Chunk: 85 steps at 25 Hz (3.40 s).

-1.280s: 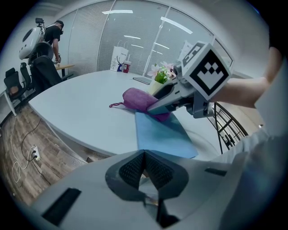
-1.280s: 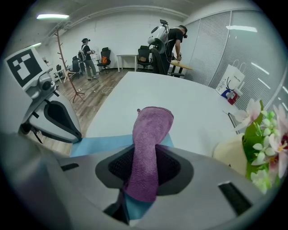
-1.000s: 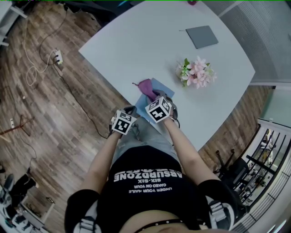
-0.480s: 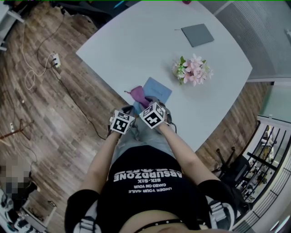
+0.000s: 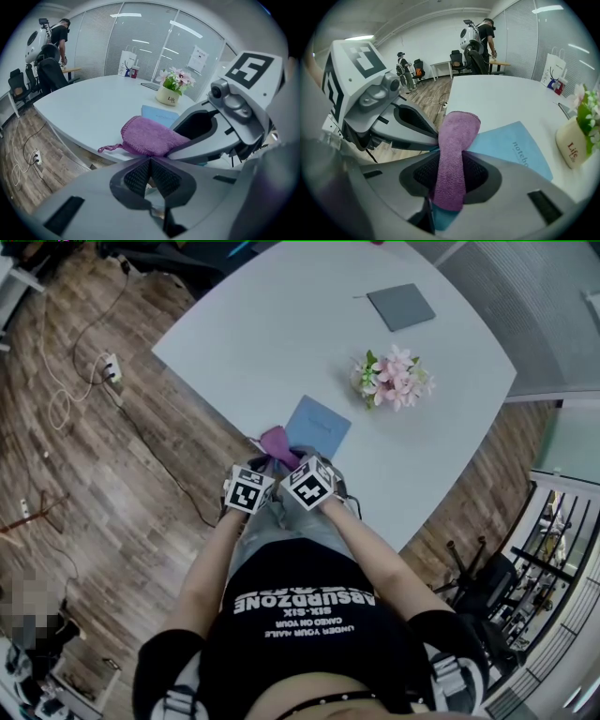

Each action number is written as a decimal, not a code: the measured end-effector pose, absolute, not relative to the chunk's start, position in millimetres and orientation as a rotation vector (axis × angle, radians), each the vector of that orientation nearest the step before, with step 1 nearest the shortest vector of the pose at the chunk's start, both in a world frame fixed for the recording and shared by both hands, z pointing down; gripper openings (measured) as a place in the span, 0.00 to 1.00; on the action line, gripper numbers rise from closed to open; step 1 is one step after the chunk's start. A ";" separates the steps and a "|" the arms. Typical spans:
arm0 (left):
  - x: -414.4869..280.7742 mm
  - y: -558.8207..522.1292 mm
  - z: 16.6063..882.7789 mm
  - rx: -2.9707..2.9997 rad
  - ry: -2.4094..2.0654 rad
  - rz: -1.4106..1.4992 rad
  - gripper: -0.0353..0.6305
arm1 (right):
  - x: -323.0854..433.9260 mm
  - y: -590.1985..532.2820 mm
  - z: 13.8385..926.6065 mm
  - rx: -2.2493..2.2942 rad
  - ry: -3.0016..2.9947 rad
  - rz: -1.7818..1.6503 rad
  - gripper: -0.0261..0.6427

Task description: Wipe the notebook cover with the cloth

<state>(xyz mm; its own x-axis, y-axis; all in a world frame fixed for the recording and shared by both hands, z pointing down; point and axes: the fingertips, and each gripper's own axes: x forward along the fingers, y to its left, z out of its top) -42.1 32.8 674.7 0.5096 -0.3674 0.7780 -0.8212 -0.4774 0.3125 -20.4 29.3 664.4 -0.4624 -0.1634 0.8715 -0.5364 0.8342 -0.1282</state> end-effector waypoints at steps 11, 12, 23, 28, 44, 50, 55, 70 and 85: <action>-41.6 32.7 674.6 2.080 -0.969 0.848 0.08 | -19.9 42.4 667.2 0.593 -2.028 0.623 0.24; -41.4 32.8 674.6 2.085 -0.966 0.851 0.08 | -19.2 43.4 667.6 0.600 -2.030 0.637 0.24; -40.6 33.8 675.2 2.117 -0.947 0.889 0.08 | -12.5 55.0 665.0 0.595 -2.055 0.696 0.24; -39.6 32.5 675.8 2.118 -0.940 0.890 0.08 | -1.3 57.3 666.4 0.592 -2.059 0.685 0.24; -38.4 33.6 676.0 2.132 -0.926 0.941 0.08 | 13.3 45.0 668.3 0.492 -2.054 0.709 0.24; -38.3 33.0 676.5 2.134 -0.917 0.939 0.08 | 14.7 40.8 666.3 0.433 -2.063 0.746 0.24; -38.4 33.5 675.9 2.132 -0.918 0.935 0.08 | 15.0 37.0 663.1 0.403 -2.070 0.767 0.24; -39.5 33.2 675.0 2.119 -0.905 0.918 0.08 | 31.6 0.3 665.1 0.480 -2.055 0.723 0.24; -38.1 33.0 676.6 2.118 -0.894 0.931 0.08 | 73.5 -71.4 663.1 0.688 -2.011 0.678 0.25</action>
<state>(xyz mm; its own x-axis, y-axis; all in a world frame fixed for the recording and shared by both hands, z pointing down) -38.1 33.0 676.6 0.5156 -0.3200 0.7948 -0.7809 -0.5573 0.2821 73.5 -71.4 663.1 -0.4599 -0.2085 0.8631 -0.6883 0.6978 -0.1982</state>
